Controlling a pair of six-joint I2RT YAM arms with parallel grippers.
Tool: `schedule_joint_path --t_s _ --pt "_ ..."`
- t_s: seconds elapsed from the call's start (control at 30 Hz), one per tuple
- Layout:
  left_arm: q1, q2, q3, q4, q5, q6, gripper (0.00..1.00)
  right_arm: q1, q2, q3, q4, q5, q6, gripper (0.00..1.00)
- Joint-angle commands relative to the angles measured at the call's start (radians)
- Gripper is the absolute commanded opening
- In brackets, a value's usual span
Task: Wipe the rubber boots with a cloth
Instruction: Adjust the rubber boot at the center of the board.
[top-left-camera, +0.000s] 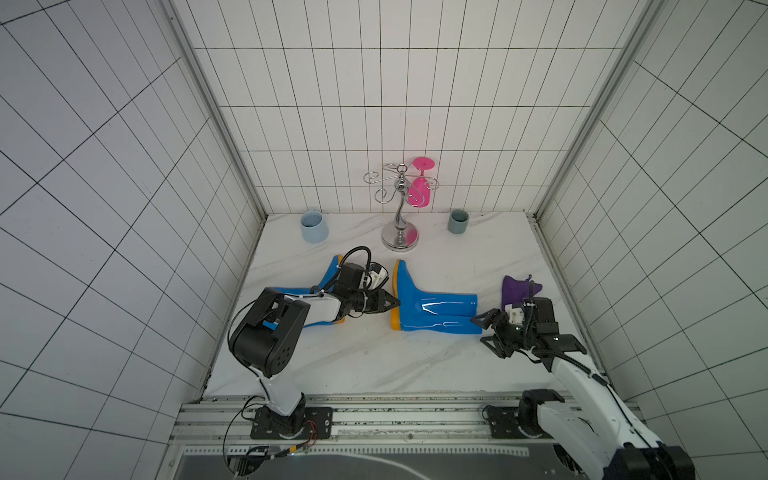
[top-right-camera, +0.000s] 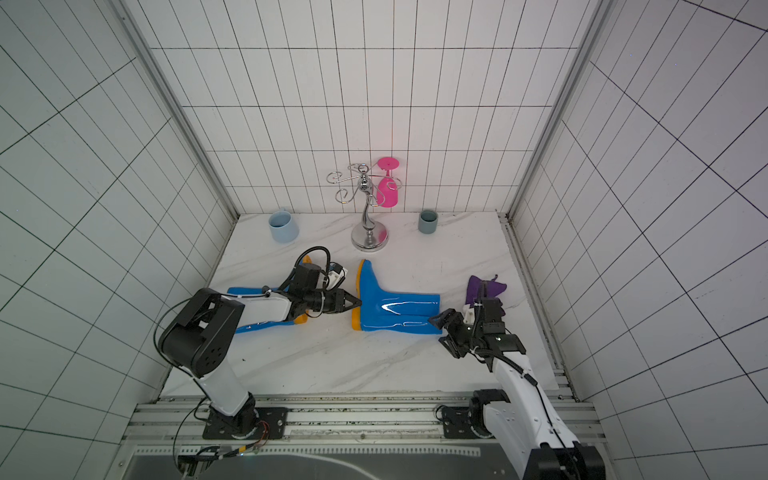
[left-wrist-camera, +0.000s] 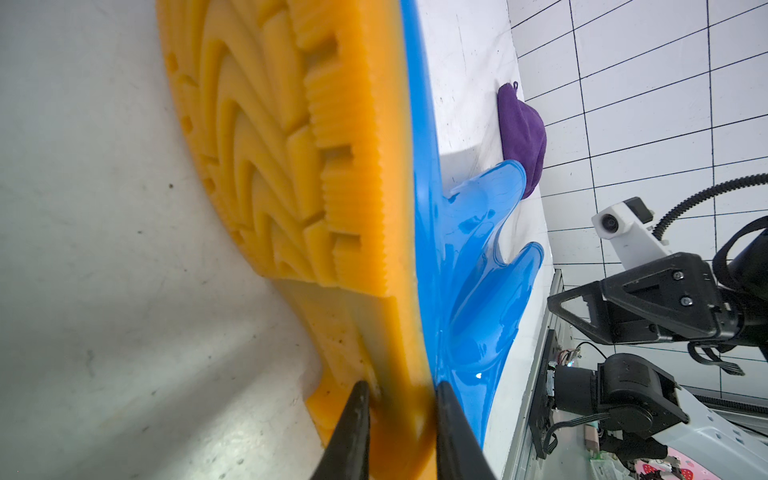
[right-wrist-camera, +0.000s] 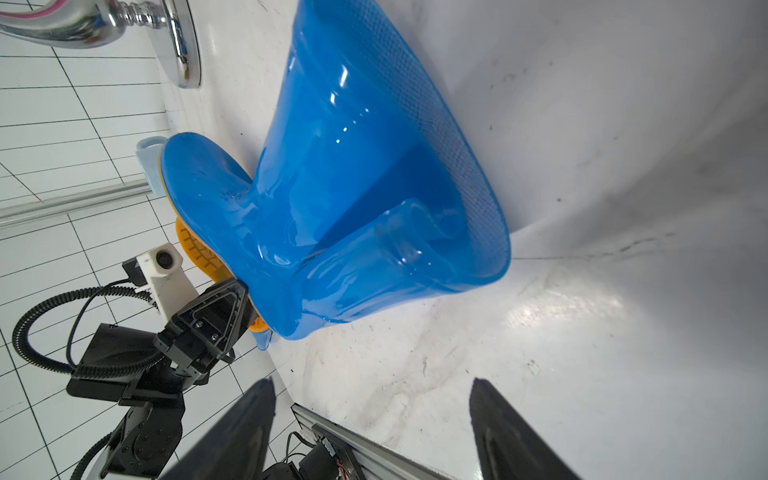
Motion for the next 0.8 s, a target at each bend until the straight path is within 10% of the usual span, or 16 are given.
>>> schedule_joint_path --t_s 0.0,0.77 --pt "0.002 0.067 -0.056 -0.170 -0.145 0.003 0.06 0.017 0.026 -0.077 0.093 -0.006 0.097 0.76" --pt "0.002 0.090 -0.039 -0.180 -0.127 0.009 0.06 0.054 0.401 0.023 0.363 0.129 0.039 0.67"
